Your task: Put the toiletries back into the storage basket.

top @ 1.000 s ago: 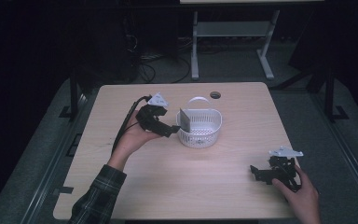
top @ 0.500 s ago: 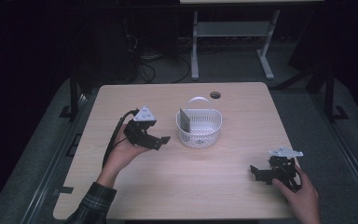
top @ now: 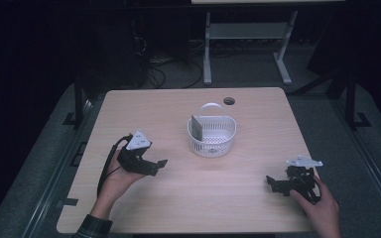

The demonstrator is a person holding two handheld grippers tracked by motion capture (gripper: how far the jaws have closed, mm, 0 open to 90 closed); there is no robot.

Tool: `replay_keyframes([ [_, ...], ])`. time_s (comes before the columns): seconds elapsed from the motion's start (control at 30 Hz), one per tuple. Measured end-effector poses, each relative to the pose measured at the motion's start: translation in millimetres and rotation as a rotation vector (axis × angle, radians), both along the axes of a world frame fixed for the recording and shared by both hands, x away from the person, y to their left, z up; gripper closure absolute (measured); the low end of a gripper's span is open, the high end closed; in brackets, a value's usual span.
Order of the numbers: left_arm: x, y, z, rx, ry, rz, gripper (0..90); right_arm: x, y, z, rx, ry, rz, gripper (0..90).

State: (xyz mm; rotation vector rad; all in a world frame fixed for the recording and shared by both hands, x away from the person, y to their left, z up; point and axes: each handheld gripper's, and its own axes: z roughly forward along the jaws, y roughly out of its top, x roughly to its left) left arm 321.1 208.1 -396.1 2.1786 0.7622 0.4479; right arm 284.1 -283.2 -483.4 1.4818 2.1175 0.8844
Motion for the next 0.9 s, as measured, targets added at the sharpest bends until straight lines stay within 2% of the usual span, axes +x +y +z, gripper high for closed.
replay_keyframes([
  [0.43,-25.0,21.2,-30.5,-0.004,0.025,0.032,14.3,0.0,0.0,0.0,0.000,0.000,0.000,0.0],
  [0.63,-35.2,33.3,-43.4,0.013,0.043,0.056,14.2,0.0,0.0,0.0,0.000,0.000,0.000,0.0],
  [0.9,-41.1,49.5,-61.9,0.023,0.060,0.102,13.6,0.0,0.0,0.0,0.000,0.000,0.000,0.0],
])
